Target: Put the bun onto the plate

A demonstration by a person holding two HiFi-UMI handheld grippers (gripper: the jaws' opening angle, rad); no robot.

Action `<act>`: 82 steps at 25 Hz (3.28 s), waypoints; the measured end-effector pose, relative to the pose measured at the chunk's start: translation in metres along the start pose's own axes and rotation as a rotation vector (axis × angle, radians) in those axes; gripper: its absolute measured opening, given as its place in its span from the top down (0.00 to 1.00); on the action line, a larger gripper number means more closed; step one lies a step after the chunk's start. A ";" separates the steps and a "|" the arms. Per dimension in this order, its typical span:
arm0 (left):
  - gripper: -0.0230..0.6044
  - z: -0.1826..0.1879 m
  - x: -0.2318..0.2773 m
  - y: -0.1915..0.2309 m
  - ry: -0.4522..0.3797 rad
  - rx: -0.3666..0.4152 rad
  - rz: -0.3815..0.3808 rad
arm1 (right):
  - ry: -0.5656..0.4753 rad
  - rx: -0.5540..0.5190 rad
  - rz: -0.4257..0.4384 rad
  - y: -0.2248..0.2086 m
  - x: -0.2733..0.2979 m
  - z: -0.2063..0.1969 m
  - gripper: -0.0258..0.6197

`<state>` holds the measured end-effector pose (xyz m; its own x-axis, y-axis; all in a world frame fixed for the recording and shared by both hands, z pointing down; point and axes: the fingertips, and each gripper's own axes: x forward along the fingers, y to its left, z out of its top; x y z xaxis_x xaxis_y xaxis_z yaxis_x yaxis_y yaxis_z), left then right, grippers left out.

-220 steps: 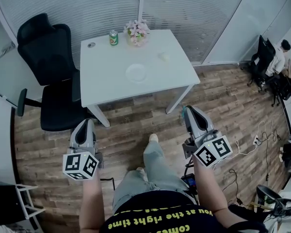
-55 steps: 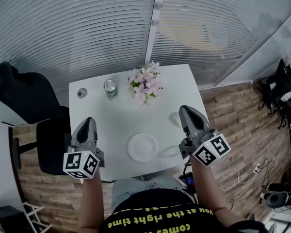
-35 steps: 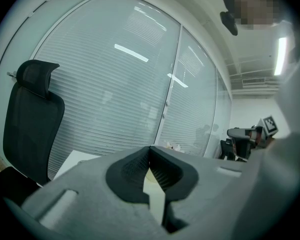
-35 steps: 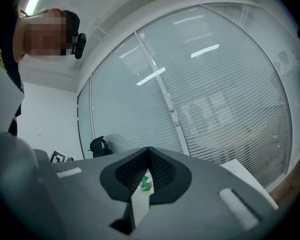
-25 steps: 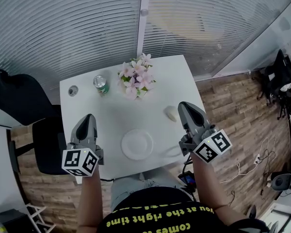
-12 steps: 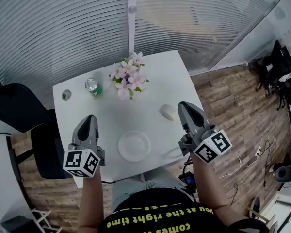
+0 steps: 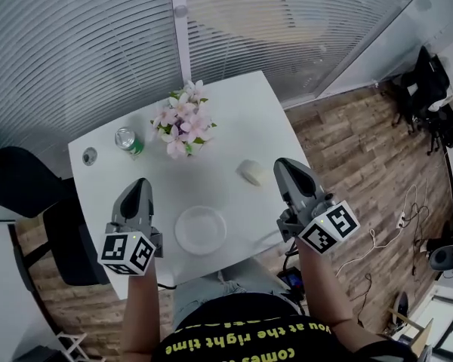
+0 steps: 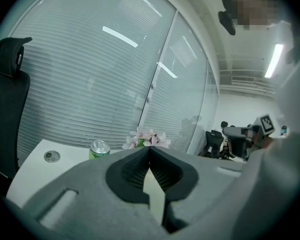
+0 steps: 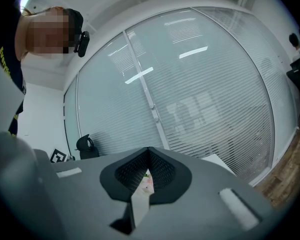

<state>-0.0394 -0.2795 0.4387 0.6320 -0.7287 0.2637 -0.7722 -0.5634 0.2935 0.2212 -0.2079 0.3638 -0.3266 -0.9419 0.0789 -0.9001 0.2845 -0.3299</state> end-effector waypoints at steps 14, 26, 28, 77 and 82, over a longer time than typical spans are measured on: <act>0.96 -0.014 0.014 0.002 0.049 0.003 -0.002 | 0.055 0.000 -0.058 -0.032 0.003 -0.027 0.91; 0.96 -0.024 0.021 0.005 0.071 0.001 0.006 | 0.134 -0.015 -0.069 -0.050 0.015 -0.058 0.84; 0.96 -0.024 0.022 0.005 0.072 0.001 0.007 | 0.158 -0.021 -0.073 -0.053 0.016 -0.065 0.81; 0.96 -0.036 0.019 0.011 0.099 0.004 0.019 | 0.674 -0.273 -0.028 -0.105 0.033 -0.245 0.42; 0.96 -0.036 0.018 0.014 0.099 0.000 0.027 | 0.705 -0.307 -0.039 -0.108 0.034 -0.251 0.42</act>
<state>-0.0363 -0.2866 0.4806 0.6145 -0.7016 0.3608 -0.7889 -0.5441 0.2855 0.2351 -0.2258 0.6381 -0.3065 -0.6448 0.7002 -0.9210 0.3868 -0.0469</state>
